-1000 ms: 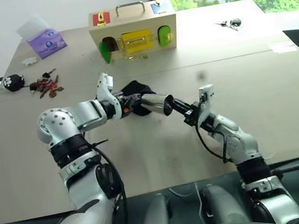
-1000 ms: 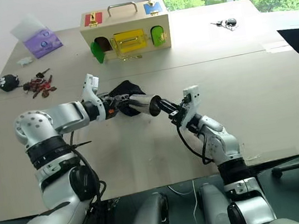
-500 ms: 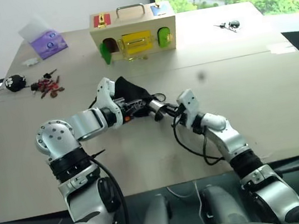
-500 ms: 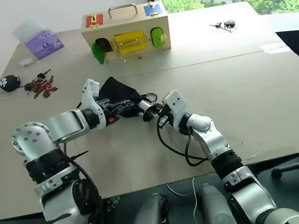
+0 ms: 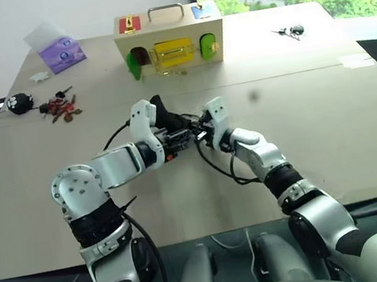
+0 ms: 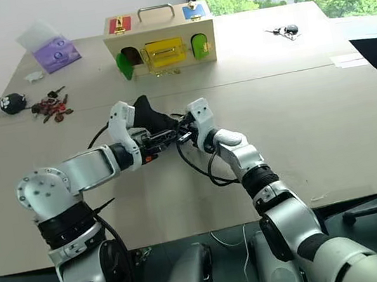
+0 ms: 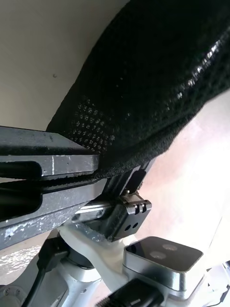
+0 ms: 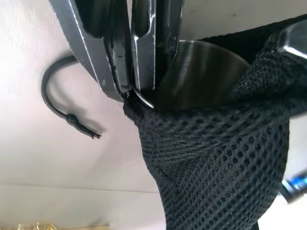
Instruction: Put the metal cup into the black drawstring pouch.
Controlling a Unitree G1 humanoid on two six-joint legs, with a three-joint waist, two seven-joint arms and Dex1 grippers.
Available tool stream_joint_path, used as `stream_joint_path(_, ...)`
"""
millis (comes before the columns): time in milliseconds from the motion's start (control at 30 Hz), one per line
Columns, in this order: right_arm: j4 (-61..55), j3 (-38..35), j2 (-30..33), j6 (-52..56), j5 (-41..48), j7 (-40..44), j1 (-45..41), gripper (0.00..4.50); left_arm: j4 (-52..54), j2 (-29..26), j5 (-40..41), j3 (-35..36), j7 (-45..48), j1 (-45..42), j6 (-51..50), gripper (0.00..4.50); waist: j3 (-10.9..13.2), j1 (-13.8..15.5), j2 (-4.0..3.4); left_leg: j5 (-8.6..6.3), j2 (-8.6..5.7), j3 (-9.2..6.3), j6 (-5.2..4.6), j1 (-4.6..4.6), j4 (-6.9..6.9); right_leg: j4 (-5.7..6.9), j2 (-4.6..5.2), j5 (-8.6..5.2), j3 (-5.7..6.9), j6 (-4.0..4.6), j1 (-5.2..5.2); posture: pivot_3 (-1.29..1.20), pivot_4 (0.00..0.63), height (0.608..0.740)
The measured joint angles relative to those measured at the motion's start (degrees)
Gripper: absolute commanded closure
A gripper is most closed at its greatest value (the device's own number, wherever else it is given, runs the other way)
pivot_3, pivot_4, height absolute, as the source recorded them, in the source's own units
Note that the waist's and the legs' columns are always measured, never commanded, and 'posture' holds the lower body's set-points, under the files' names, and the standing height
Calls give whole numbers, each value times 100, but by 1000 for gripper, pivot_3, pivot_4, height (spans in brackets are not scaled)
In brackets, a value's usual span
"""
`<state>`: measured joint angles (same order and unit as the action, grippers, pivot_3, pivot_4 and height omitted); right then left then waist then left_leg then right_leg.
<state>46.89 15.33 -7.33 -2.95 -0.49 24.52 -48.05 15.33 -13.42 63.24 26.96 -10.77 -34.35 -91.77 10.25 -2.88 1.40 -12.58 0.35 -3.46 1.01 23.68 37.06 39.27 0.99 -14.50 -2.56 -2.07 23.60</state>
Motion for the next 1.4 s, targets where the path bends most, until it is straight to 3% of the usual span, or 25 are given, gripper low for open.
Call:
stream_joint_path(100,367,252,-18,-713,-474,-183,-165,4389,196,84,54,127,-170,177,-3,4500,0,-7,1,6,4,-2,10,5,-4,1,-2,0,10,1,1,0,150,740)
stream_joint_path(367,183,-108,-4,-213,77,591,-156,4389,423,354,277,347,8,507,590,4500,1,53,1,5,2,-9,9,13,-3,-17,1,0,14,0,-2,0,150,740)
stream_joint_path(567,-1455,57,712,474,-8,1283,229,2221,-36,-108,206,323,608,559,1168,4500,1,73,0,5,-1,-9,9,15,-9,-32,2,0,21,0,-8,0,150,740)
stream_joint_path(600,-1552,53,764,532,-13,1292,245,1576,-63,-130,195,325,635,564,1210,4500,1,70,0,5,-1,-10,8,15,-9,-32,2,0,20,0,-8,0,150,740)
stream_joint_path(633,-1885,54,902,720,-25,1333,326,1300,-136,-178,155,289,737,569,1315,4500,1,71,0,5,-1,-10,9,15,-9,-33,2,0,21,0,-8,0,150,740)
stream_joint_path(667,-2216,51,1004,946,-6,1401,405,1300,-213,-252,100,231,857,583,1423,4500,1,71,0,5,-1,-10,9,15,-10,-33,2,0,21,0,-7,0,150,740)
stream_joint_path(800,-3094,43,1298,1680,162,1654,561,104,-435,-473,-71,48,1215,619,1687,4500,1,58,0,5,1,-10,9,13,-22,-34,1,-1,19,1,-3,0,150,740)
stream_joint_path(967,-4173,49,1689,2310,256,1771,814,104,-699,-786,-316,-236,1978,643,2185,4500,1,59,0,5,1,-5,8,14,-27,-40,1,-1,18,1,0,0,150,740)
stream_joint_path(1100,-4292,216,1954,2179,-22,1663,964,104,-724,-1131,-213,-223,2601,650,2350,4500,1,56,0,4,0,3,7,14,-28,-41,1,-1,17,1,0,0,150,740)
stream_joint_path(1267,-2994,691,2006,727,-829,1179,933,104,-815,-1936,71,-218,3571,909,2182,4500,2,28,-1,1,2,16,1,9,-36,-41,-2,-3,13,2,3,0,150,740)
stream_joint_path(1400,-1903,911,1594,-380,-1259,636,716,104,-813,-2133,254,-217,3886,1017,2099,4500,3,27,0,5,5,11,8,8,-39,-42,0,-2,8,2,3,0,150,740)
